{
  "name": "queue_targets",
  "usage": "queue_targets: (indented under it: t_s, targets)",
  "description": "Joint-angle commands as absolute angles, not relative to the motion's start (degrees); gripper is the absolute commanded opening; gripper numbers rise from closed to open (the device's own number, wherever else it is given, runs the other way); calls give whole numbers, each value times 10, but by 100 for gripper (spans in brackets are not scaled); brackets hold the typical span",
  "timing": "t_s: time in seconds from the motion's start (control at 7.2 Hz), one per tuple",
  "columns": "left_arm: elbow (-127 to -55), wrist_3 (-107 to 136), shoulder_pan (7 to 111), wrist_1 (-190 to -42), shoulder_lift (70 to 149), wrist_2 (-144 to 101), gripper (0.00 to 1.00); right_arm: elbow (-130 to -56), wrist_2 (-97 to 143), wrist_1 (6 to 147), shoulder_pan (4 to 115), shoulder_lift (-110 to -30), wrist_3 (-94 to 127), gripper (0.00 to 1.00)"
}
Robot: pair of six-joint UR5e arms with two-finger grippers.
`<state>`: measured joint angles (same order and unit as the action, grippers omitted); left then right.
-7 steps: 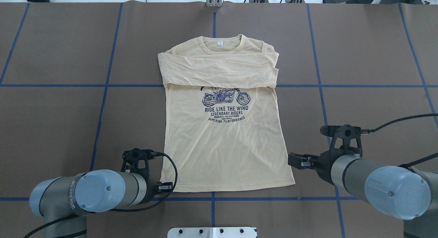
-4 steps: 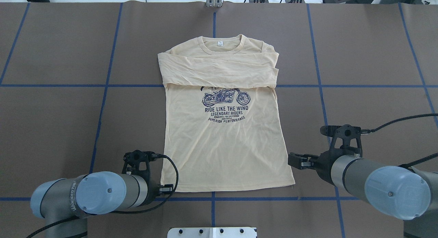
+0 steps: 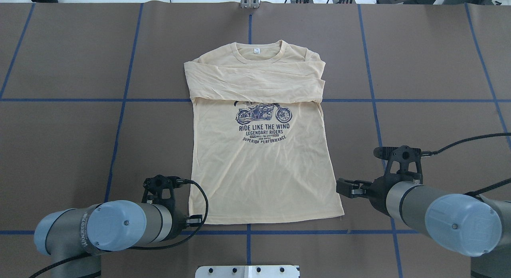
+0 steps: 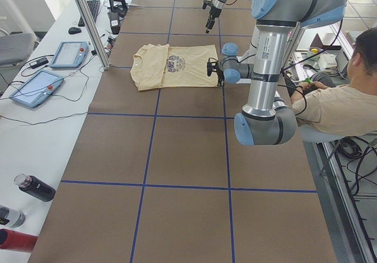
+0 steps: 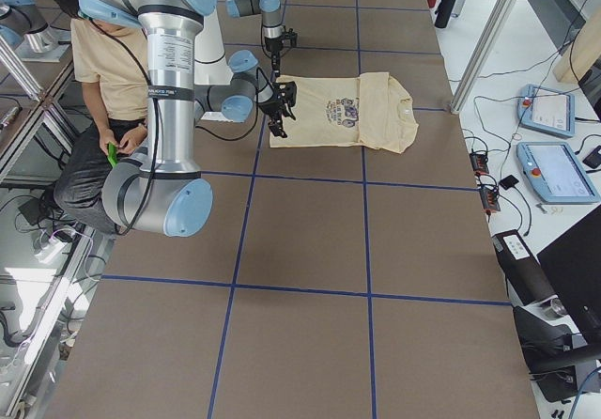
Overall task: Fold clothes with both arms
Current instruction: 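Grasp the hem corners nearest the robot with both grippers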
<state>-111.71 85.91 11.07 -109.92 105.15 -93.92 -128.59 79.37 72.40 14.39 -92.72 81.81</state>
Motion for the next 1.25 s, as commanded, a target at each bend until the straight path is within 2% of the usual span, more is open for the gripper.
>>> queue_targets:
  t_s: [0.0,0.28,0.56,1.11]
  targets:
    - [-1153,861,112,-1094,1048,-944,0,-1271,794,716,141,-927,818,100]
    - [-1159,862,112,-1094,1049,-942,0,-1234,792,656,141,-932,817,100]
    - [-1158,862,112,-1094,1048,-939,0,-1222,790,655,132,-932,820,97]
    - [-1158,861,107,-1093,1048,-907,0,-1206,744,655,67,-925,859,59]
